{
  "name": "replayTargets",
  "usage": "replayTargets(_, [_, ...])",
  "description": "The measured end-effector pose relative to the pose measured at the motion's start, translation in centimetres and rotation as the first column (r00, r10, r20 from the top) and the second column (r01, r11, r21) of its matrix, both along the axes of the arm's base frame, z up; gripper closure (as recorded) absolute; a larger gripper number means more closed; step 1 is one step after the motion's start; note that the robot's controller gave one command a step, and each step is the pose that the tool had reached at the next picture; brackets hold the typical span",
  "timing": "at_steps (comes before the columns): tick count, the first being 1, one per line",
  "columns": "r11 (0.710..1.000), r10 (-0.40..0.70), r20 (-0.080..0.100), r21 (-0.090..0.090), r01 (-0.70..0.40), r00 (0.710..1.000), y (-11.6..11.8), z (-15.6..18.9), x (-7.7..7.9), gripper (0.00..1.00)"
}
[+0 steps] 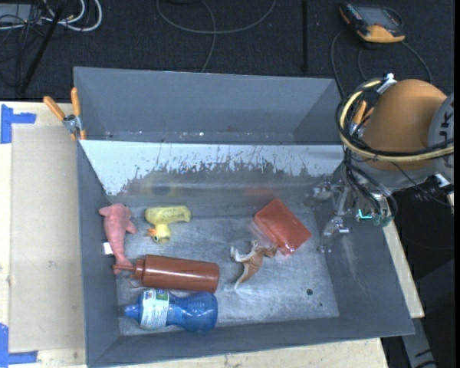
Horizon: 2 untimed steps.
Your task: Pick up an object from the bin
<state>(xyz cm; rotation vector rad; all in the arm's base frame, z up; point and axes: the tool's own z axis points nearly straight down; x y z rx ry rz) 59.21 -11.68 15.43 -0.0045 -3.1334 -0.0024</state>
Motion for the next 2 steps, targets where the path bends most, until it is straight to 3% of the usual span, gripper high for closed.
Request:
replayTargets(1, [1.000, 0.003, 0.007, -0.001, -0.003, 1.000, 0.0, 0.4, 0.2, 0.00])
replayTargets(2, [0.994, 0.110, 0.016, -0.004, -0.110, 0.994, 3.4, -4.6, -0.3, 0.00])
